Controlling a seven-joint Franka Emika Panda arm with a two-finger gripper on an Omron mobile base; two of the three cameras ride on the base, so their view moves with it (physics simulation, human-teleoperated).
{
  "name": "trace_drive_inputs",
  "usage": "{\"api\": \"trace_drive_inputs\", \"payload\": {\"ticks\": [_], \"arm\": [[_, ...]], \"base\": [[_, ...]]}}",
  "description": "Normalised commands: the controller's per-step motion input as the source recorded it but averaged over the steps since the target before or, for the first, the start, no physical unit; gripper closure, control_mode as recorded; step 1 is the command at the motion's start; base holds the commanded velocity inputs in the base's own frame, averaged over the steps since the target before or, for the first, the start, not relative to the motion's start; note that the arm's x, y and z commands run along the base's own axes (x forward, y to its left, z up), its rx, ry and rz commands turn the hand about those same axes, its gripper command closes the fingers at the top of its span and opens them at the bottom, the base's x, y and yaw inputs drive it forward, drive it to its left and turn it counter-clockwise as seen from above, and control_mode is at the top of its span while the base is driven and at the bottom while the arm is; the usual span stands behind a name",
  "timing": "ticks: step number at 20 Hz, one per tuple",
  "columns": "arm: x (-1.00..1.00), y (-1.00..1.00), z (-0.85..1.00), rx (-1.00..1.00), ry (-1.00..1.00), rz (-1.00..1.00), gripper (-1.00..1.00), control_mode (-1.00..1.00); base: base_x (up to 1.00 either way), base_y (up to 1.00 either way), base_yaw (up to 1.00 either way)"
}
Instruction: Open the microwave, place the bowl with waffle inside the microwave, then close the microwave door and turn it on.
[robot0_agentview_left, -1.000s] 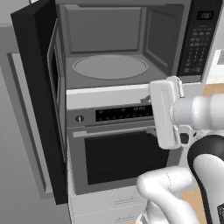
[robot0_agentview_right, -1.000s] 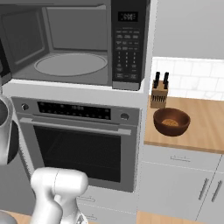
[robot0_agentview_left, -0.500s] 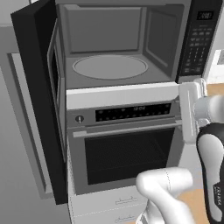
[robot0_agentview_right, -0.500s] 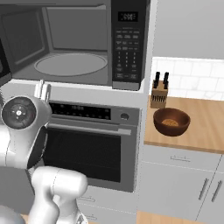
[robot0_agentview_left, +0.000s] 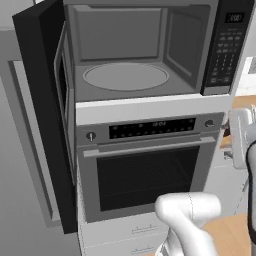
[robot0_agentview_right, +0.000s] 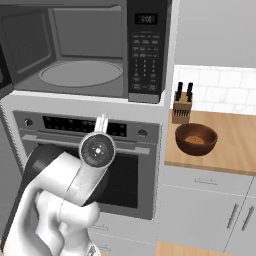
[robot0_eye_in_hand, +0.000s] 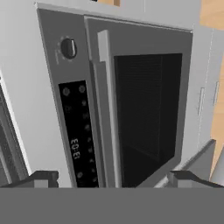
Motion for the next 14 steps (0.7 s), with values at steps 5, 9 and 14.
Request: {"api": "trace_drive_inputs", "payload": {"ticks": [5, 9, 14], "arm": [[0.01, -1.00, -0.29, 0.00, 0.01, 0.00, -1.00, -1.00], [0.06, -1.00, -0.02, -0.01, 0.09, 0.01, -1.00, -1.00], [0.22, -0.93, 0.00, 0.00, 0.07, 0.05, -1.00, -1.00]], "base": [[0.00, 0.00, 0.00], [0.00, 0.00, 0.00], [0.00, 0.00, 0.00]]}}
